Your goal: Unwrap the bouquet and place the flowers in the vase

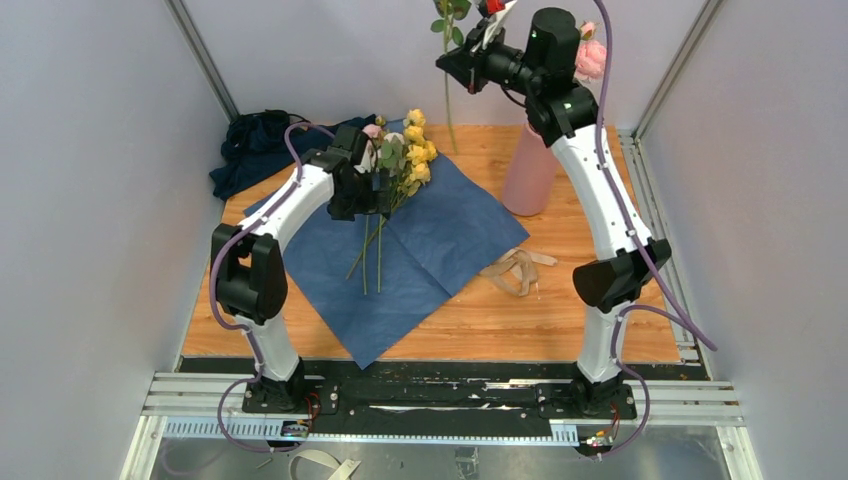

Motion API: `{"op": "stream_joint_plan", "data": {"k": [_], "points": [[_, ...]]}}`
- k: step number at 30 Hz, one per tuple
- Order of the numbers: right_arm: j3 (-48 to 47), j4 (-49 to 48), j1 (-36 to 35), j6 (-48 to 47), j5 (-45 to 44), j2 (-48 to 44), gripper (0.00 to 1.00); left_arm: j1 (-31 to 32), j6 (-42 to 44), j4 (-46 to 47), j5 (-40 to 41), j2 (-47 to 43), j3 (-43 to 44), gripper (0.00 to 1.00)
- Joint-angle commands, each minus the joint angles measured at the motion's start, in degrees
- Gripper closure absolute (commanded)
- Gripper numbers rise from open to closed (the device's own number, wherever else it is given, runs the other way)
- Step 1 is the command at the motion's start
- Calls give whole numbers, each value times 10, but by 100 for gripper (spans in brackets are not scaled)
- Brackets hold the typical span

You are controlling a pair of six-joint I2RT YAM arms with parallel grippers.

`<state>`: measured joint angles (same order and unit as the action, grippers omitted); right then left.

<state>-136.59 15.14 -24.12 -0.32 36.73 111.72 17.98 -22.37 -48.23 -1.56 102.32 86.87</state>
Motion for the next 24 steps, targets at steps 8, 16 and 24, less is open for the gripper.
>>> {"op": "stream_joint_plan", "data": {"k": [8, 16, 24], "points": [[-33, 25, 83, -176, -109, -21, 100, 1, 5, 9, -35, 44, 53, 0], [-74, 0, 130, -129, -98, -14, 100, 1, -2, 10, -40, 73, 64, 0], [-28, -3, 149, -117, -92, -49, 100, 1, 0, 9, -50, 99, 78, 0]]}}
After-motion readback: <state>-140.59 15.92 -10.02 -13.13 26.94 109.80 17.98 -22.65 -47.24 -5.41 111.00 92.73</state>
